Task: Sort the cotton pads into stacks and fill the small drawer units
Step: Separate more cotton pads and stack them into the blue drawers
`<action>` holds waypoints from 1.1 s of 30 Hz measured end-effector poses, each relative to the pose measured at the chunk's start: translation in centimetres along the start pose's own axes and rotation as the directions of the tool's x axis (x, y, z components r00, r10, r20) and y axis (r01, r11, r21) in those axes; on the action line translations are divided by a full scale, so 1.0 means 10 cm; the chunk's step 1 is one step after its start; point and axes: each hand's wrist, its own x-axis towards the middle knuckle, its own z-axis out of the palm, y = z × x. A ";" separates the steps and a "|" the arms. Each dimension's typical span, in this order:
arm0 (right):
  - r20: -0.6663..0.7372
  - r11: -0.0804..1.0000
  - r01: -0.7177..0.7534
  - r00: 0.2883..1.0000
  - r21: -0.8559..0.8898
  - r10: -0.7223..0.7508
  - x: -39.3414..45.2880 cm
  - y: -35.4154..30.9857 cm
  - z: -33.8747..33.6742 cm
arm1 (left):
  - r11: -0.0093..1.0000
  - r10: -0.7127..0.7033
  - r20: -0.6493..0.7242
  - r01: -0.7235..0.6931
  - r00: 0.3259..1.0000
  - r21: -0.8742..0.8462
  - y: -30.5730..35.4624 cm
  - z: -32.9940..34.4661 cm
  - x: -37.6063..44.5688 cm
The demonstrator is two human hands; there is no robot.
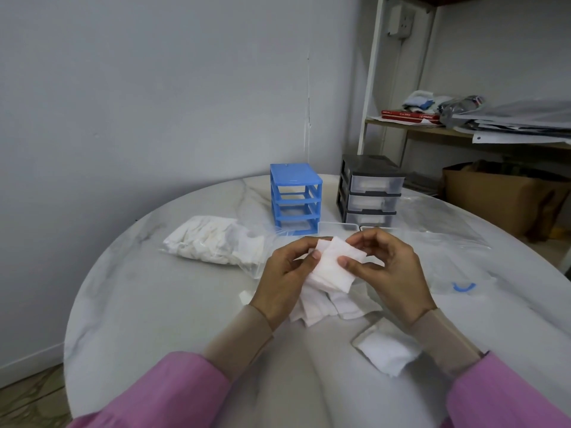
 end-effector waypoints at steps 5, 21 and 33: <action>-0.082 1.000 -0.006 0.997 -0.005 0.006 0.01 -0.01 -0.02 | 0.999 0.031 -0.026 -0.030 0.999 0.031 -0.02 -0.03 0.00; 0.032 0.998 -0.001 1.000 0.060 -0.001 -0.01 -0.01 0.03 | 0.994 -0.061 0.021 0.063 0.998 -0.091 -0.01 -0.02 -0.01; 0.003 0.992 0.066 0.998 -0.108 -0.066 -0.03 -0.01 0.02 | 0.978 -0.106 0.062 0.115 0.992 -0.174 0.04 0.01 -0.02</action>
